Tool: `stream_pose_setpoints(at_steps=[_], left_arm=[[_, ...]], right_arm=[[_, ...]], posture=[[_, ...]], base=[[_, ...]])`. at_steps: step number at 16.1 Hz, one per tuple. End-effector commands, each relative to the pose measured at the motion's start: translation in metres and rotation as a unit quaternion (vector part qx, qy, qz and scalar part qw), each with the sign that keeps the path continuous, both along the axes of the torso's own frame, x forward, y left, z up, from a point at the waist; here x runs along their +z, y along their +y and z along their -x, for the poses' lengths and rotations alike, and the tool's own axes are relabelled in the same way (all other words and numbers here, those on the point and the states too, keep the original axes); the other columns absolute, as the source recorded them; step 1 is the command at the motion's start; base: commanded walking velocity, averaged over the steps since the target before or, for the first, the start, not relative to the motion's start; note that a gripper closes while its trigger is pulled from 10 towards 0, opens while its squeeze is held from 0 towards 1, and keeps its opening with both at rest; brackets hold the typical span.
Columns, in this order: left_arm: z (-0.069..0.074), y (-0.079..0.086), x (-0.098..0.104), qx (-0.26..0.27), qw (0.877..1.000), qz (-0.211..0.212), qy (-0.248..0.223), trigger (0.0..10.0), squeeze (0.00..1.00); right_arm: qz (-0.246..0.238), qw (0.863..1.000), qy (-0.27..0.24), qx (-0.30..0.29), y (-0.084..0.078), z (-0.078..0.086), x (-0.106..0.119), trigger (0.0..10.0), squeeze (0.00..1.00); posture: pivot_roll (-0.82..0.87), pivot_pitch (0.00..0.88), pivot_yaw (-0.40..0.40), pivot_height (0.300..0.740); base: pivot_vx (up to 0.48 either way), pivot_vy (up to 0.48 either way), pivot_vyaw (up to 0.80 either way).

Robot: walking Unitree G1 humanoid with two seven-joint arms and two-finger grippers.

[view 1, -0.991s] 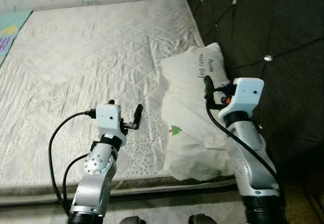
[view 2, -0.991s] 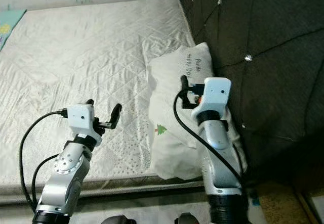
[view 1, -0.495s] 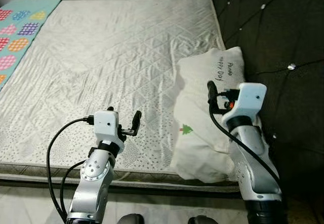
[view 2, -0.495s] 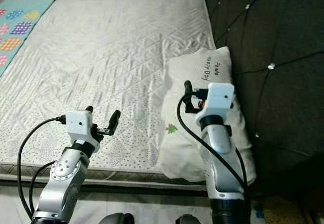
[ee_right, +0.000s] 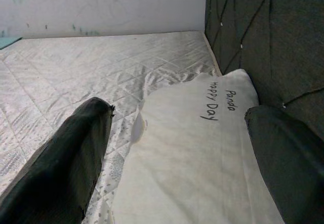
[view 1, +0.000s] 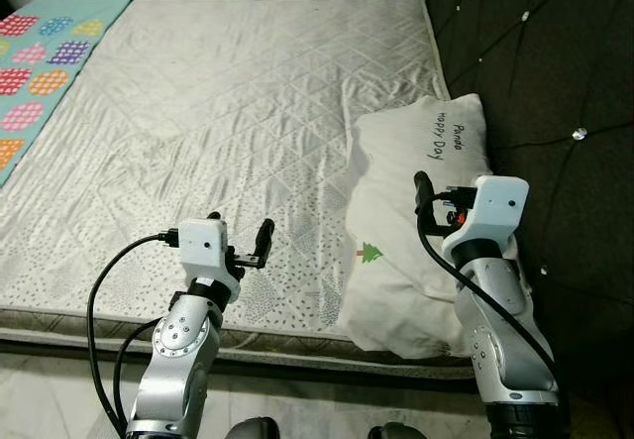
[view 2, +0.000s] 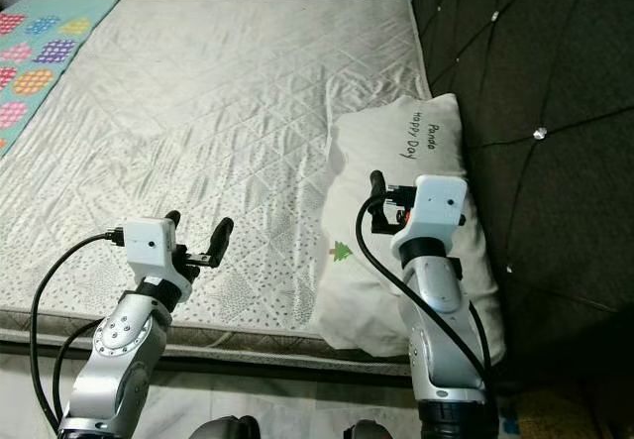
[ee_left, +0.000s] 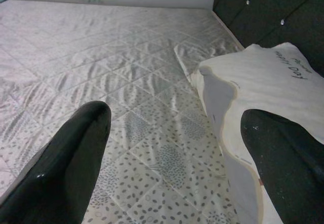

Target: Clean up the room

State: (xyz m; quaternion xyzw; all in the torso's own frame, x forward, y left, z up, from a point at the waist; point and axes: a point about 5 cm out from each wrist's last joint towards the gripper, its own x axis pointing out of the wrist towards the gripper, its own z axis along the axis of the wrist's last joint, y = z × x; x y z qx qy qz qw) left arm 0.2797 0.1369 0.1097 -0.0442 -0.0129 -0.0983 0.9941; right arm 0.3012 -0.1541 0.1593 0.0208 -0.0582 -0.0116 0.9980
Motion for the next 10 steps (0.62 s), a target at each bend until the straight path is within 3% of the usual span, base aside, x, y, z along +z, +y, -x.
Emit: stream_pose_setpoints(at_steps=[1, 10], left_arm=[[0.0006, 0.002, -0.0011, -0.001, 1.0, -0.004, 0.005, 10.0, 0.0], [-0.0001, 0.0033, -0.0003, -0.002, 1.0, -0.007, 0.004, 10.0, 0.0]], right_arm=[[-0.004, 1.0, -0.004, 0.006, 0.0025, -0.0013, 0.0039, 10.0, 0.0], [-0.004, 1.0, -0.002, 0.014, 0.0049, -0.0025, 0.0025, 10.0, 0.0]], posture=[[-0.03, 0.154, 0.043, 0.74], [-0.03, 0.153, 0.046, 0.74]], base=[[0.0, 0.337, 0.0], [0.0, 0.359, 0.0]])
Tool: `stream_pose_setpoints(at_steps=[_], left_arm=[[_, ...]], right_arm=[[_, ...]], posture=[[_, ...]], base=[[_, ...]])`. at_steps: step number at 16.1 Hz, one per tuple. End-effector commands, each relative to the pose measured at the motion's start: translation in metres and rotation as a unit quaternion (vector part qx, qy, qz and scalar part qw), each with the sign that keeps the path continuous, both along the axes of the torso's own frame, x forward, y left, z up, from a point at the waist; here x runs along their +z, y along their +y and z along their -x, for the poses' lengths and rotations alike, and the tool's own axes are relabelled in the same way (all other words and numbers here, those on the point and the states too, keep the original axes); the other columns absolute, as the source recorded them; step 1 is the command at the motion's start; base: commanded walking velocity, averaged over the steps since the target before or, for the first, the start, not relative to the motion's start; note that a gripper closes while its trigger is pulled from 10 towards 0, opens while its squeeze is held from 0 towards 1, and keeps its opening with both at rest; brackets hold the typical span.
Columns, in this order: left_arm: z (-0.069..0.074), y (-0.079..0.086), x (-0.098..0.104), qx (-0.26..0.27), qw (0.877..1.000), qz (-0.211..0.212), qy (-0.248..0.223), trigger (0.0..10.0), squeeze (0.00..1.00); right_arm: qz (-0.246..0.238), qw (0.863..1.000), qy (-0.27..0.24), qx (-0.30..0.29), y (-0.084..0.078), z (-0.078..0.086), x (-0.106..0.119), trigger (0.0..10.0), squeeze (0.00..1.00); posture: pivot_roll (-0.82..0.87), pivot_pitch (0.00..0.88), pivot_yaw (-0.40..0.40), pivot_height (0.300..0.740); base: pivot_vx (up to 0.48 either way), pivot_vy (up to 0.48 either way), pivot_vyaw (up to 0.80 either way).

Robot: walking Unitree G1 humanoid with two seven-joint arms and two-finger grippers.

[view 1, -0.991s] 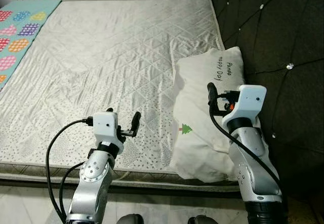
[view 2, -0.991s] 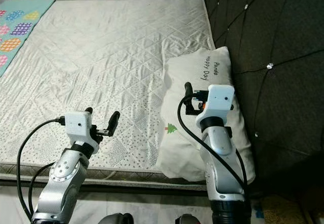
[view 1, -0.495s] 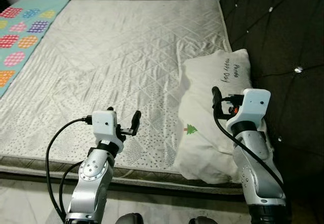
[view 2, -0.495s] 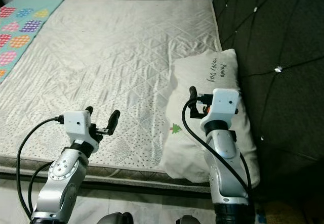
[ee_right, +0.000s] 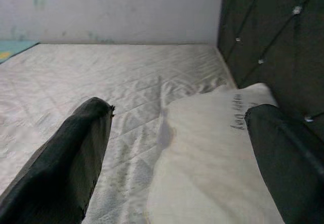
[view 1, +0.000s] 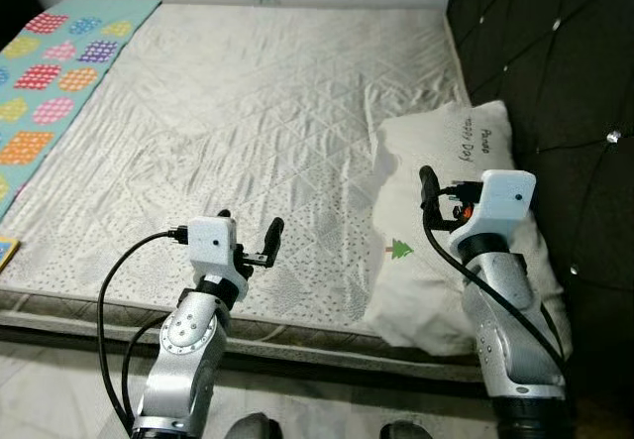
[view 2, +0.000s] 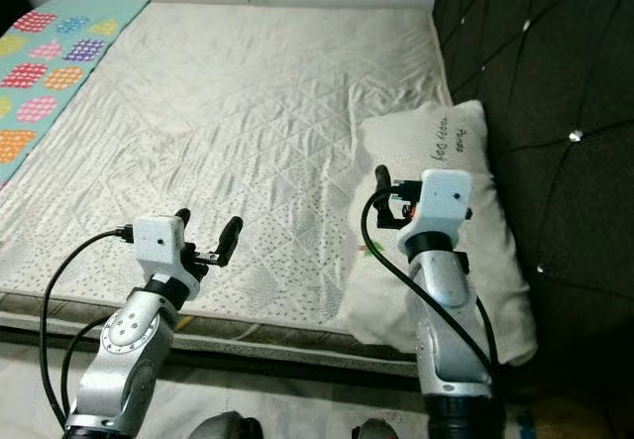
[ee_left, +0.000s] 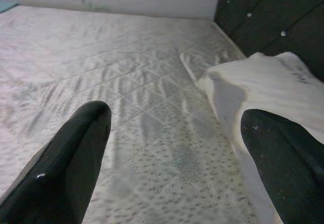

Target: Clean up the room

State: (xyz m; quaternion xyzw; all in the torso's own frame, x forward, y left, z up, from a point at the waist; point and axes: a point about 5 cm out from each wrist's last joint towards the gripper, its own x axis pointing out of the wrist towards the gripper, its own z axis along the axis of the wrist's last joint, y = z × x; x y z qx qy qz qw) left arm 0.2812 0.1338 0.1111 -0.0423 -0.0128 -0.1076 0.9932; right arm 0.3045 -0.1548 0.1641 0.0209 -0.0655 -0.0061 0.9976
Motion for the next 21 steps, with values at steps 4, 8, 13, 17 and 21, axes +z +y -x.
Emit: stream_pose_setpoints(at_steps=[4, 8, 13, 17, 21], left_arm=[[0.0018, 0.0046, -0.0026, 0.007, 1.0, -0.006, 0.006, 10.0, 0.0], [0.0015, 0.0048, -0.0029, 0.009, 1.0, -0.008, 0.007, 10.0, 0.0], [0.0027, 0.0023, 0.0013, -0.01, 1.0, 0.001, -0.011, 10.0, 0.0], [0.0049, -0.0016, 0.0044, -0.033, 0.999, 0.012, -0.019, 10.0, 0.0], [0.0074, 0.0015, 0.0045, -0.037, 0.999, 0.014, -0.02, 10.0, 0.0]], right_arm=[[-0.003, 1.0, 0.009, 0.01, 0.0053, 0.0012, -0.0044, 10.0, 0.0], [-0.001, 1.0, 0.009, 0.01, 0.0053, -0.0001, -0.0039, 10.0, 0.0], [-0.002, 1.0, 0.011, 0.011, 0.0055, -0.0004, -0.0047, 10.0, 0.0], [-0.003, 1.0, 0.011, 0.012, 0.0062, -0.0011, -0.0049, 10.0, 0.0], [0.002, 1.0, 0.016, 0.014, 0.002, 0.0033, -0.0093, 10.0, 0.0]], posture=[[-0.03, 0.154, 0.044, 0.74], [-0.03, 0.156, 0.043, 0.74], [-0.04, 0.156, 0.044, 0.74], [-0.04, 0.156, 0.045, 0.74], [-0.03, 0.156, 0.046, 0.74]], base=[[0.0, 0.36, 0.0], [0.0, 0.368, 0.0], [0.0, 0.226, 0.0], [0.0, 0.0, 0.0], [0.184, 0.0, 0.0]])
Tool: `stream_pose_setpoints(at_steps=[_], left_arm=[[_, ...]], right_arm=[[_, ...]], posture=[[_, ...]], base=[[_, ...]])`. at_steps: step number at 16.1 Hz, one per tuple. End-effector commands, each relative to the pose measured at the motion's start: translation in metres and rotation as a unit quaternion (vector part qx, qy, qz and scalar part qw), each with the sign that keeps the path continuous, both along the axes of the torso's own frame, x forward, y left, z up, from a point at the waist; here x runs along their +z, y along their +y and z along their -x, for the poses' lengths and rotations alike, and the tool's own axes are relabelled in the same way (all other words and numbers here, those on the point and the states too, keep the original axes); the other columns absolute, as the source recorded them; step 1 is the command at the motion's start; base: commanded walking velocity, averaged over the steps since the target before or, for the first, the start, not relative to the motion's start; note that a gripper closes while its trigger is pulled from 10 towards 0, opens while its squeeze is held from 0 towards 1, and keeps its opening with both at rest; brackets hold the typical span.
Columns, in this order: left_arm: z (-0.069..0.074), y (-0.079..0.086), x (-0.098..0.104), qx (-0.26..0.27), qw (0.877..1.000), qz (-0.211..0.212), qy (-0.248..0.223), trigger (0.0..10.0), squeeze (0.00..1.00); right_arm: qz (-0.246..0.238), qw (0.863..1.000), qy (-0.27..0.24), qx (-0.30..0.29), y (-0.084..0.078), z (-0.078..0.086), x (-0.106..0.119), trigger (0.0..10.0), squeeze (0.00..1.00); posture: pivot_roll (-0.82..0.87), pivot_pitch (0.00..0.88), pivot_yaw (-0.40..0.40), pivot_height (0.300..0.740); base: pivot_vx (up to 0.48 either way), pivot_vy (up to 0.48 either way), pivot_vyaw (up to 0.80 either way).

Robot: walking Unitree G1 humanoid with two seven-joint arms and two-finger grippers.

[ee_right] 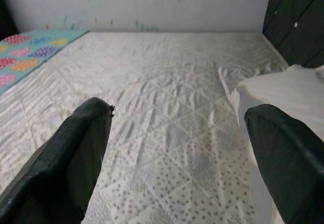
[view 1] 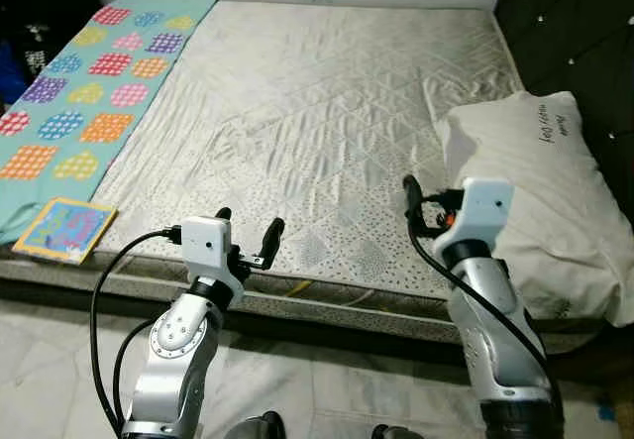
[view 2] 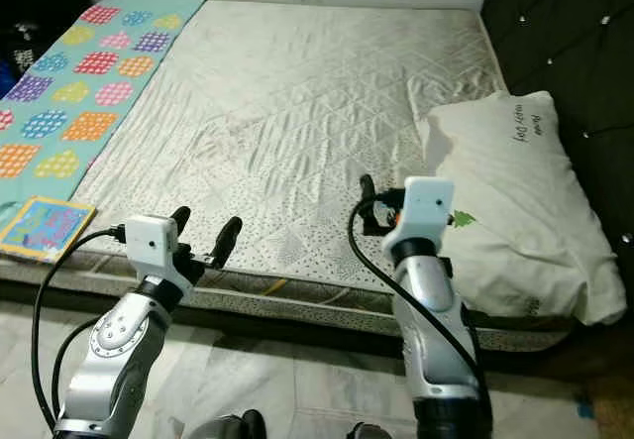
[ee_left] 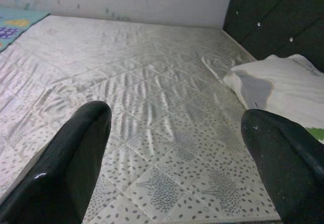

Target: Clean up the room

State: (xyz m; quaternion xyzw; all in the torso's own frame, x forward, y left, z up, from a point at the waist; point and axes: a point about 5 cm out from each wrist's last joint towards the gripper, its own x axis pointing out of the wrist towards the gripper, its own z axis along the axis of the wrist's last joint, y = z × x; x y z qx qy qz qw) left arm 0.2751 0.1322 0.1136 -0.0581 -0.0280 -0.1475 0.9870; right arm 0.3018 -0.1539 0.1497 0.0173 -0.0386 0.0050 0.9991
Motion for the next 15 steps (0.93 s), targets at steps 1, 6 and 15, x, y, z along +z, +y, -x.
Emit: stream_pose_setpoints(at_steps=[1, 6, 15], left_arm=[[0.0018, 0.0036, 0.0017, 0.003, 1.0, -0.003, -0.005, 10.0, 0.0], [0.0016, 0.0007, 0.0023, -0.007, 1.0, 0.004, -0.005, 10.0, 0.0], [0.0015, -0.0012, 0.0016, -0.009, 1.0, 0.003, -0.002, 10.0, 0.0]], right_arm=[[0.001, 1.0, -0.007, 0.003, 0.0, 0.0024, 0.0029, 10.0, 0.0], [0.01, 1.0, -0.003, 0.01, 0.001, 0.0034, -0.0008, 10.0, 0.0], [0.026, 1.0, -0.003, 0.012, 0.0037, 0.002, -0.0032, 10.0, 0.0]], posture=[[-0.03, 0.156, 0.046, 0.74], [-0.04, 0.157, 0.05, 0.74], [-0.04, 0.151, 0.05, 0.74]], base=[[0.251, 0.0, 0.0], [0.268, 0.0, 0.0], [0.275, 0.0, 0.0]])
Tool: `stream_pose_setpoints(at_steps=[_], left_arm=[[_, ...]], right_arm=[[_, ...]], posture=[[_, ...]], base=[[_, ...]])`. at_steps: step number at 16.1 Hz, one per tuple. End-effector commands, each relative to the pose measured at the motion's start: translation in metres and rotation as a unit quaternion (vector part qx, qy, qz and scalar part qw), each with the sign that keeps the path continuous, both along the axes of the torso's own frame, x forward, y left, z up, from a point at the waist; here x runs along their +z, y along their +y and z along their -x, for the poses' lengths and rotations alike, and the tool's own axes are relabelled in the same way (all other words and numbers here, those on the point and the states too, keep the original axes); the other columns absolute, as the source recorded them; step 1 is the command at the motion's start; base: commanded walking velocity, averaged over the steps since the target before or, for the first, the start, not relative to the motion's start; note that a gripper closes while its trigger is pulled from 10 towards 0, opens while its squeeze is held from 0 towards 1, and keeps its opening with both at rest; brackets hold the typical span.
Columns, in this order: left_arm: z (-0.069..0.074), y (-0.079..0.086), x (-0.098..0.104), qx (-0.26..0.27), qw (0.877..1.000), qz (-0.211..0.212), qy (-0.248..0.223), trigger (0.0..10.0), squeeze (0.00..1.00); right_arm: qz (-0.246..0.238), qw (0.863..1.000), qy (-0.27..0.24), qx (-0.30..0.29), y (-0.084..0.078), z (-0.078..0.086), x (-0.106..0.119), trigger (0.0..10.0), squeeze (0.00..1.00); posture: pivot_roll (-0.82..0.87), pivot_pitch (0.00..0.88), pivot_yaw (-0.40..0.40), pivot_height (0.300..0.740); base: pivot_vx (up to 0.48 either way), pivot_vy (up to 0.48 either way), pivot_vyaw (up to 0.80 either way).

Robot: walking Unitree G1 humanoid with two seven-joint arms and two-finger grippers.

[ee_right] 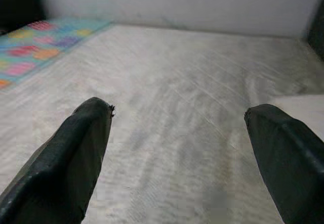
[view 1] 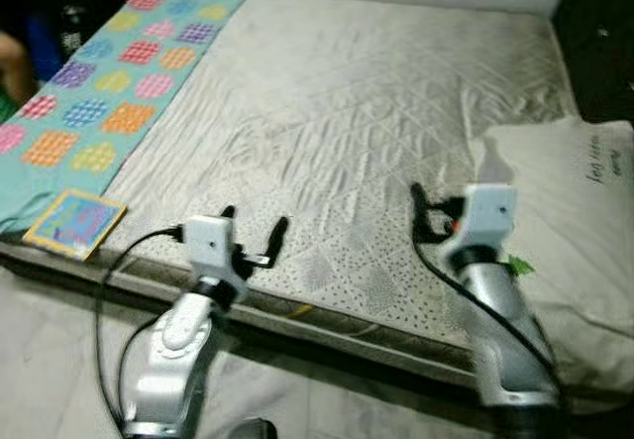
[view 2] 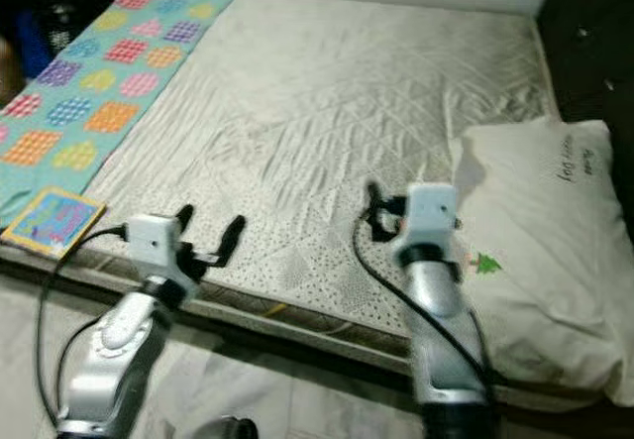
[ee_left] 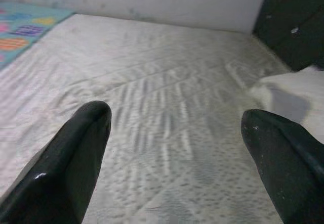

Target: Clean up the room

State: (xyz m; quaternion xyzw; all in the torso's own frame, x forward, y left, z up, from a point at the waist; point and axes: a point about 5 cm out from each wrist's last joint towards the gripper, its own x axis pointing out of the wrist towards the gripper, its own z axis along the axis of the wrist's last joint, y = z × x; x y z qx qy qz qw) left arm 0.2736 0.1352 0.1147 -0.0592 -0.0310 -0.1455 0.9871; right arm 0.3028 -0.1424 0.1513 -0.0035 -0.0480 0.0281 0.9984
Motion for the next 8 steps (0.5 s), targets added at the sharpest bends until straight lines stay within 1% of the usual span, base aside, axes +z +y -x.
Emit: stream_pose_setpoints(at_steps=[1, 8], left_arm=[[0.0002, -0.0043, 0.0005, -0.012, 1.0, 0.001, 0.0, 10.0, 0.0], [0.0001, -0.0046, -0.0003, -0.013, 1.0, -0.001, 0.002, 10.0, 0.0]], right_arm=[[0.006, 1.0, 0.007, -0.01, -0.0079, 0.0032, -0.0048, 10.0, 0.0], [0.004, 1.0, 0.008, -0.011, -0.0077, 0.0024, -0.0063, 10.0, 0.0]], posture=[[-0.03, 0.151, 0.049, 0.74], [-0.03, 0.146, 0.049, 0.74]], base=[[0.281, 0.0, 0.0], [0.292, 0.0, 0.0]])
